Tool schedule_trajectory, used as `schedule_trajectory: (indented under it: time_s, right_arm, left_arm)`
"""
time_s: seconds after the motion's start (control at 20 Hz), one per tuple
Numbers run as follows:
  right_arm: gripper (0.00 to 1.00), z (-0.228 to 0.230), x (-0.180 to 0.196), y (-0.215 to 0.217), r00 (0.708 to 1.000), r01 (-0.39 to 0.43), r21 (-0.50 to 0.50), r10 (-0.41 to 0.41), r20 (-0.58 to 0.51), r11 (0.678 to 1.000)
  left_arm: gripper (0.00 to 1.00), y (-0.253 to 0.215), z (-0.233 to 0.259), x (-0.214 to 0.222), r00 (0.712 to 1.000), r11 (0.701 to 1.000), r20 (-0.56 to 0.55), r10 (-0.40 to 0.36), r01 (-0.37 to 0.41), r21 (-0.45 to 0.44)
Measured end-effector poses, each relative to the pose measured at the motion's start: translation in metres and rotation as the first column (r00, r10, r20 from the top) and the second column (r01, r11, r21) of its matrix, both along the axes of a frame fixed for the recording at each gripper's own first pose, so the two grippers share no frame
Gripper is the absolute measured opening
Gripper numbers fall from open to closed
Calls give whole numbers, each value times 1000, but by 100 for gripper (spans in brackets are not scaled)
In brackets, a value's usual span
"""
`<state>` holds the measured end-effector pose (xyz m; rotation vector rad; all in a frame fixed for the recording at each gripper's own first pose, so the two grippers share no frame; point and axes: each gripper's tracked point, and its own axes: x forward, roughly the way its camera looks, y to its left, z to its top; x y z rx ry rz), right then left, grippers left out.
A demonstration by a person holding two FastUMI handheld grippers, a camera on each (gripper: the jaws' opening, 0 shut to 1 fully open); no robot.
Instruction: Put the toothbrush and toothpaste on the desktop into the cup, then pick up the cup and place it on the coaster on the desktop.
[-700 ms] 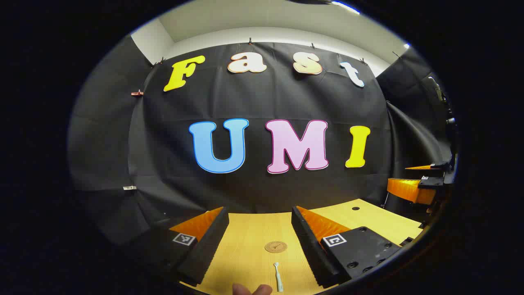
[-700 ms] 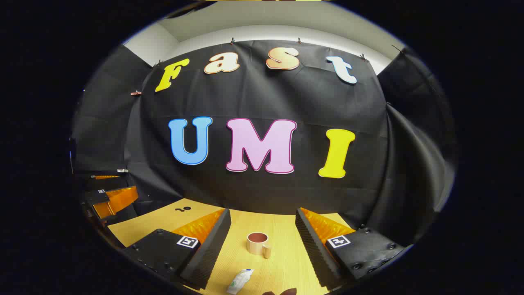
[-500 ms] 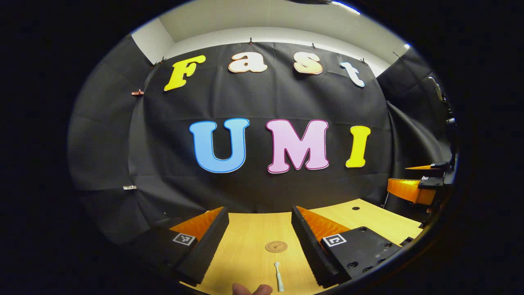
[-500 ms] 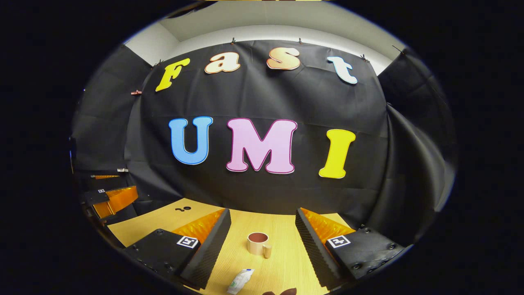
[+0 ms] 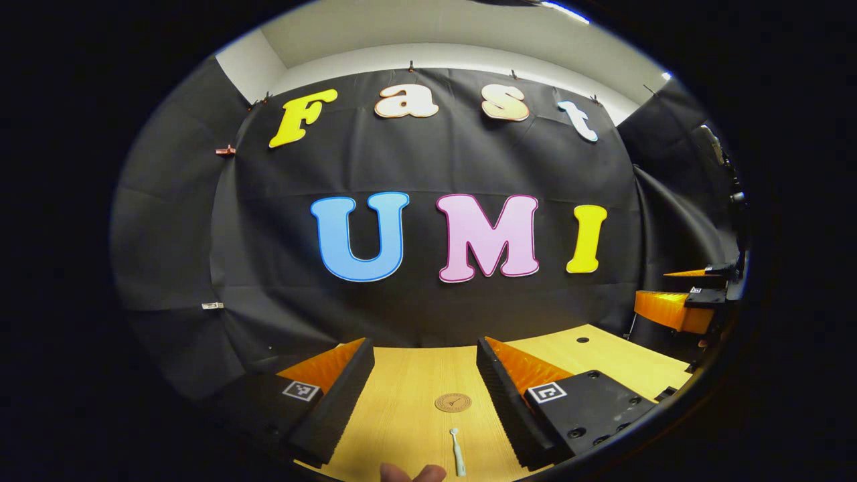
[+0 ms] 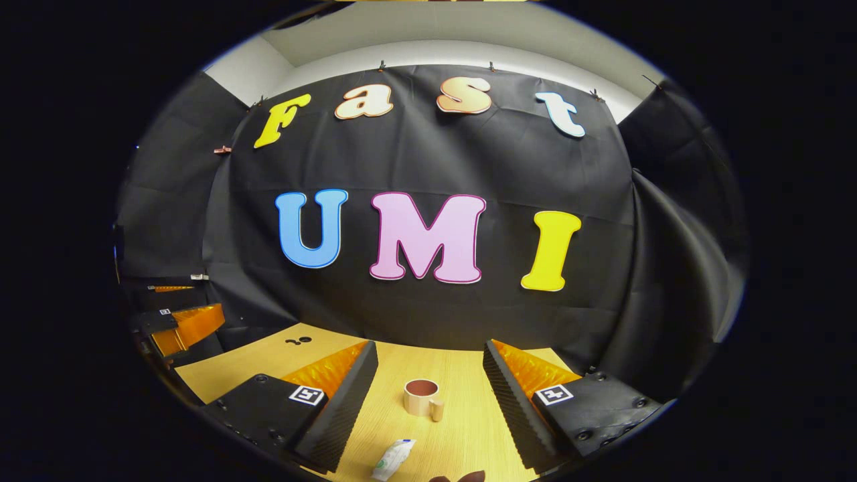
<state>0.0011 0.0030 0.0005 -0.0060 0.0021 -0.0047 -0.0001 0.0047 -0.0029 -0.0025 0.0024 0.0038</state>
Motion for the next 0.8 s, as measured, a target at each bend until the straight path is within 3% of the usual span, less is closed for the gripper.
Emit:
schedule_trajectory:
  time_s: [0.25, 0.55, 0.7, 0.8]
  right_arm:
    - [97, -12, 4, 1, 999, 3, -10, -3, -40, 1000]
    - [97, -61, 10, 21, 977, -34, -8, 32, -209, 999]
    - [97, -105, 13, 30, 944, -48, -7, 43, -326, 999]
    - [98, -150, 19, 38, 896, -52, -5, 44, -442, 999]
  left_arm:
    - [97, 0, 1, 0, 1000, 1000, -1, 0, 0, 3]
    - [97, 3, -12, -5, 1000, 1000, -23, 3, -3, 4]
    - [97, 6, -24, -9, 999, 1000, -46, 5, -5, 14]
    - [97, 9, -33, -13, 998, 1000, -68, 4, -2, 20]
